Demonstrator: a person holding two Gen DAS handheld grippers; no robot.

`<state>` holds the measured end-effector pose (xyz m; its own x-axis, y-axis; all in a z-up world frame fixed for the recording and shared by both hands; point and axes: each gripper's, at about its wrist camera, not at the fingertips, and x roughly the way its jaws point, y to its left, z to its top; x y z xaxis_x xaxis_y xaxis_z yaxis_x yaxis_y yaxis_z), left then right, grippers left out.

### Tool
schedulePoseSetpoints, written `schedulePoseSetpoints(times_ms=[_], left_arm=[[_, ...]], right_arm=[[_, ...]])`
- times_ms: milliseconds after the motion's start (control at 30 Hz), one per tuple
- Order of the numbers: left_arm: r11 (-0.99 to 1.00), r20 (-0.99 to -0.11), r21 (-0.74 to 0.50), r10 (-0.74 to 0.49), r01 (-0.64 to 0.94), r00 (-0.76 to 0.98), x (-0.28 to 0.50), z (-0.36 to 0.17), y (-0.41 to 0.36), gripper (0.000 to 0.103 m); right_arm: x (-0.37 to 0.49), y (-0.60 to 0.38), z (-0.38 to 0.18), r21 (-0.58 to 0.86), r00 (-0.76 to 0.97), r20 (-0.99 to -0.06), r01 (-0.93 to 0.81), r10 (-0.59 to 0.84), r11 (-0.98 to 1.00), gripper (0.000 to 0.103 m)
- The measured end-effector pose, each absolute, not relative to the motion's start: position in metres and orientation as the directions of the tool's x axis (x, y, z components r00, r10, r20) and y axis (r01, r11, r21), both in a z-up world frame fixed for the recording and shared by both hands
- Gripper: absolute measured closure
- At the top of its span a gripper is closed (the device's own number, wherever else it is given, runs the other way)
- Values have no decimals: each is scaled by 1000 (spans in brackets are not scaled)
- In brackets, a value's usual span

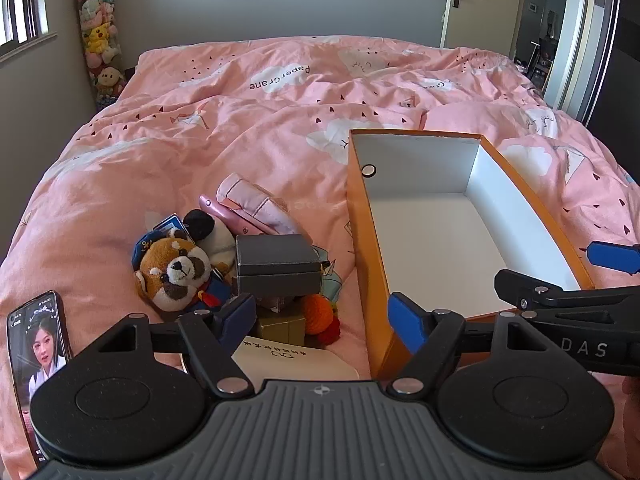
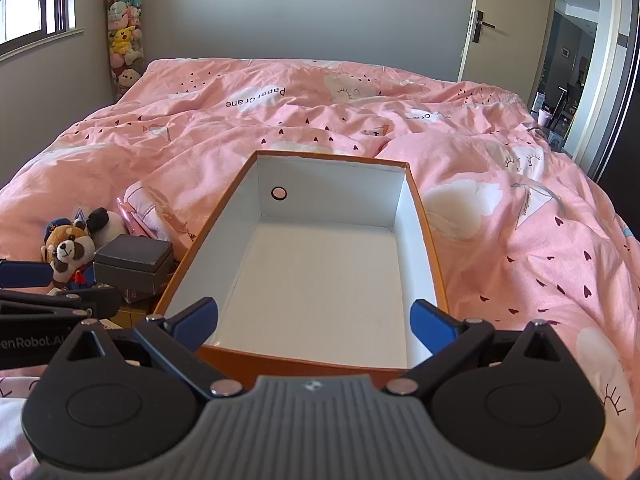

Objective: Organize objects
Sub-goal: 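Move both tools toward the pink items beside the orange box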

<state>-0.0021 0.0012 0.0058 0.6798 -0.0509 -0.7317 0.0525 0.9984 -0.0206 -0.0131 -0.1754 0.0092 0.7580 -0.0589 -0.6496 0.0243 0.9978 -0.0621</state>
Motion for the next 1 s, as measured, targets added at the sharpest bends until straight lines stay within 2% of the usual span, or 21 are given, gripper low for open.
schedulePoseSetpoints(times_ms=[467, 1000], left_arm=[[997, -729, -7, -59, 79, 682, -2, 5, -2, 22], [997, -743, -20, -62, 71, 666, -2, 3, 0, 22]], right_arm=[[-13, -175, 11, -66, 759, -648, 31, -66, 997, 1], [-12, -174, 10, -65, 756, -650, 39, -72, 997, 1]])
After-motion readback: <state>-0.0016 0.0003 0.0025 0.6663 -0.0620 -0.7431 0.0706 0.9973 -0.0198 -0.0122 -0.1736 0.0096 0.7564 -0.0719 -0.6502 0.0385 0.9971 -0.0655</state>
